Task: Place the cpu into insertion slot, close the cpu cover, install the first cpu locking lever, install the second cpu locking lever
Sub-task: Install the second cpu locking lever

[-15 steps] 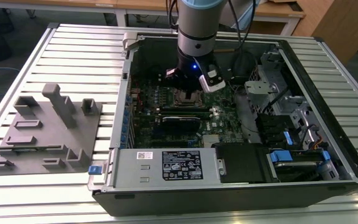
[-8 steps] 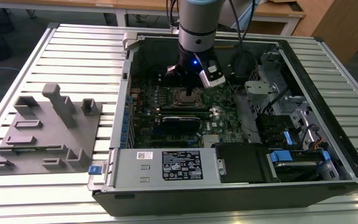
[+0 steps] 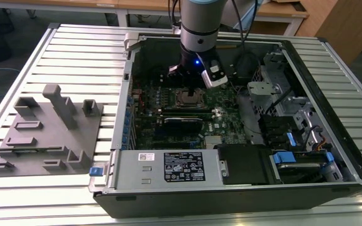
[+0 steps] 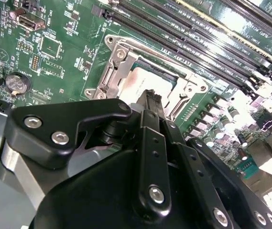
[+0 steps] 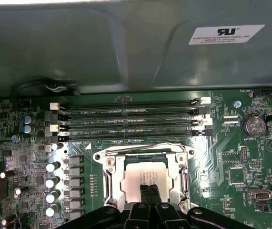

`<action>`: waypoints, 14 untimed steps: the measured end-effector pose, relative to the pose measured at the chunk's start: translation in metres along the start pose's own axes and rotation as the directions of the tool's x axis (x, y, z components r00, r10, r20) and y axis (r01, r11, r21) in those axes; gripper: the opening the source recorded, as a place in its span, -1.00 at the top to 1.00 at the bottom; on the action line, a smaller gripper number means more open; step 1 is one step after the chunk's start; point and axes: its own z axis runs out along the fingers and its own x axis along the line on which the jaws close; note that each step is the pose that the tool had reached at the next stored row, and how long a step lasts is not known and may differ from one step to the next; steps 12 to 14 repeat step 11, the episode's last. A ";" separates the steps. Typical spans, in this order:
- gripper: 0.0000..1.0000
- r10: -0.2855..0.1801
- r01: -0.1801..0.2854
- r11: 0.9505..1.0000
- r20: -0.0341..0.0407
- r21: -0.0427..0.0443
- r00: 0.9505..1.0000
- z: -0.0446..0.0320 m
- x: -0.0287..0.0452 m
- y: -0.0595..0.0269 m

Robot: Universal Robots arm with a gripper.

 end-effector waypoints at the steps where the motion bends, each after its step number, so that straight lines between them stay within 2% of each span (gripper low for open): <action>1: 0.79 0.000 0.000 1.000 0.000 0.000 1.000 0.0000 0.0000 0.0000; 3: 0.79 0.000 0.000 1.000 0.000 0.000 1.000 0.0005 0.0003 0.0050; 14: 0.79 0.000 0.000 1.000 0.000 0.000 1.000 0.0006 0.0004 0.0060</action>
